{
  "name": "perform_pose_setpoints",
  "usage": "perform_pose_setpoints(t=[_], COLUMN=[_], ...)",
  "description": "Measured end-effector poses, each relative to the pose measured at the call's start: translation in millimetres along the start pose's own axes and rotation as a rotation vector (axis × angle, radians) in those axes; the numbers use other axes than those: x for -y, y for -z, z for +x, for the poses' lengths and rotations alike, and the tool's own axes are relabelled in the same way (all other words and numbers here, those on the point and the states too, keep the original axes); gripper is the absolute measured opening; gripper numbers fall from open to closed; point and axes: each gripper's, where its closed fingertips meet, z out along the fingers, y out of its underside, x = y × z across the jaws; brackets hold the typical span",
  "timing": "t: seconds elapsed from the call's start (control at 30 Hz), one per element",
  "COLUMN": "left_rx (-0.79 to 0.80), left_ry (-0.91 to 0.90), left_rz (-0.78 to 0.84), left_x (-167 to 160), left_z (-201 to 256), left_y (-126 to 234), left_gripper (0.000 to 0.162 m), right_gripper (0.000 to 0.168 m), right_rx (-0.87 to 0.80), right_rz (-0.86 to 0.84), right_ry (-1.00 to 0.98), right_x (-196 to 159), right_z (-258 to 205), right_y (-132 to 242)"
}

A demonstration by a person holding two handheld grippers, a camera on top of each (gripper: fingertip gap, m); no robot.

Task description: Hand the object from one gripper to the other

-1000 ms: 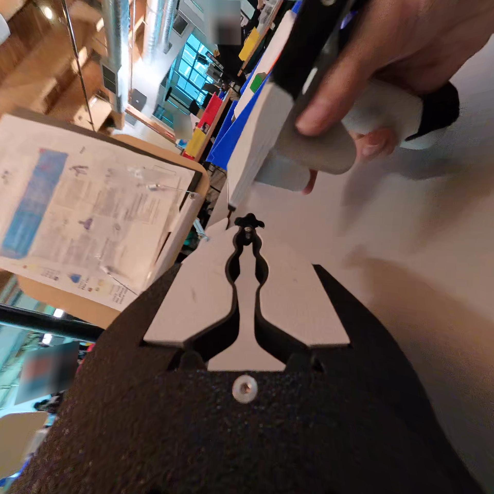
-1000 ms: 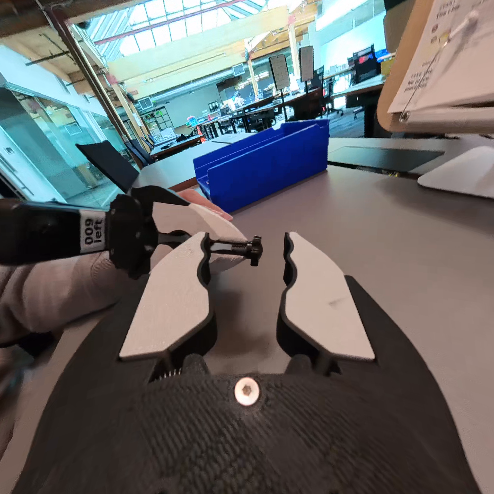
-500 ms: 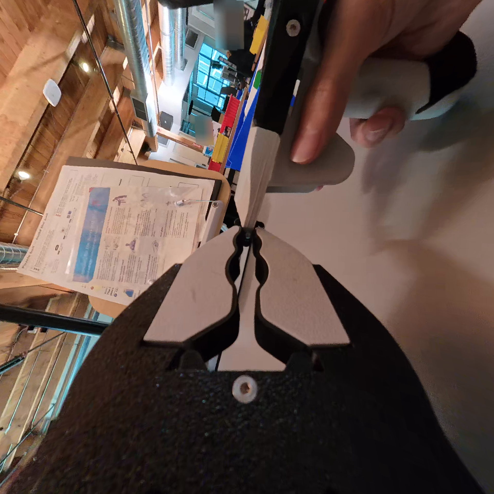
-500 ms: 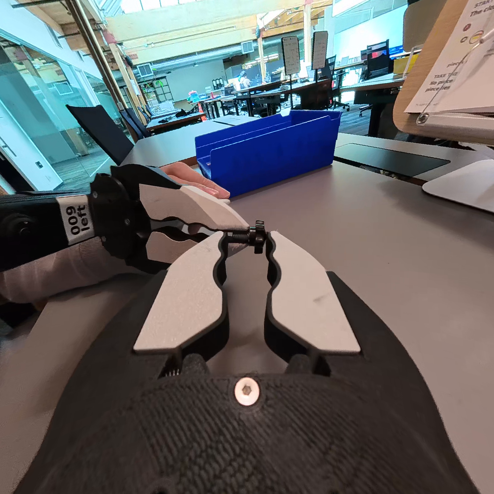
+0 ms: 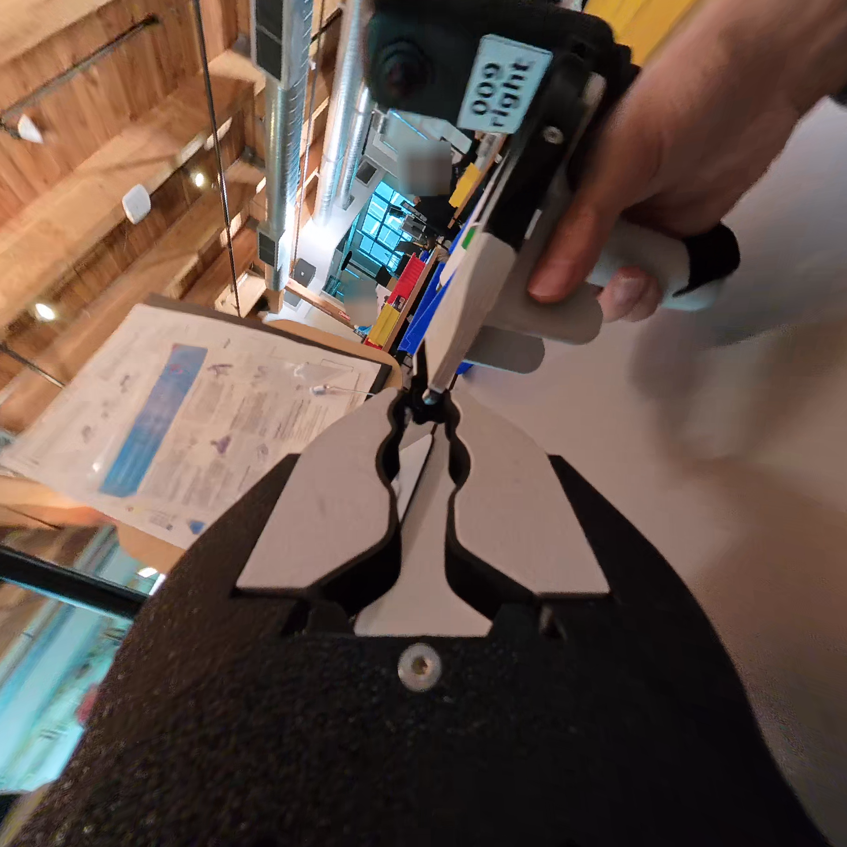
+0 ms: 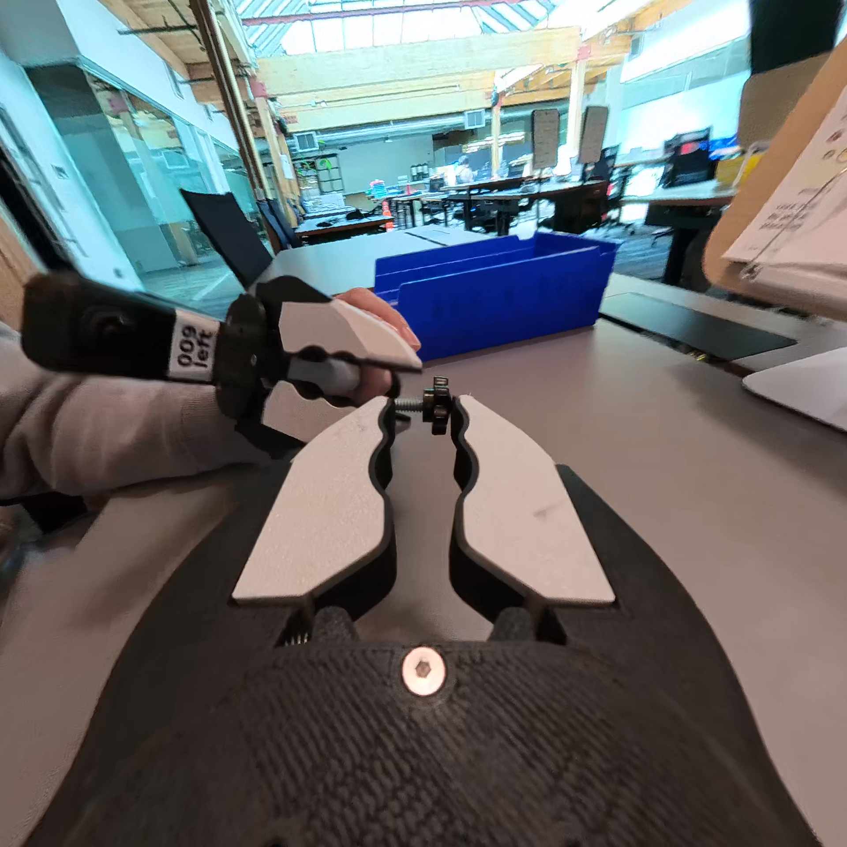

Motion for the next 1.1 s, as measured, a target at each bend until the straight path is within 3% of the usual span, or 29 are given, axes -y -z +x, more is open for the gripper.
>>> perform_pose_setpoints(t=[0.17, 0.33, 0.43, 0.6, 0.67, 0.8, 1.1], left_rx=[-0.125, -0.377, -0.379, -0.383, -0.398, -0.442, -0.425], left_ry=[0.591, 1.087, 1.089, 1.069, 1.094, 1.084, 0.998], left_rz=[0.065, 0.059, -0.005, -0.075, -0.061, 0.002, 0.012], left_x=[-3.3, -8.3, -16.6, -19.1, -18.2, -10.1, -6.6], left_z=[-9.5, -0.7, 5.6, 17.0, 18.0, 18.2, 20.6], left_y=[1.9, 3.8, 1.7, -2.5, -2.4, 1.9, 0.8], left_gripper=[0.044, 0.040, 0.042, 0.042, 0.041, 0.024, 0.023], right_gripper=[0.024, 0.023, 0.023, 0.023, 0.023, 0.023, 0.023], right_rx=[-0.181, -0.353, -0.395, -0.377, -0.377, -0.352, -0.325], right_rz=[-0.040, -0.269, -0.421, -0.397, -0.373, -0.350, -0.310], right_ry=[0.474, 1.143, 1.379, 1.494, 1.511, 1.518, 1.455], right_x=[5.8, -9.3, -22.6, -18.7, -15.3, -14.9, -15.5], right_z=[7.7, 12.6, 19.0, 8.7, 4.7, -1.5, -6.4], right_y=[5.9, 1.8, -1.2, -5.2, -5.6, -7.3, -9.6])
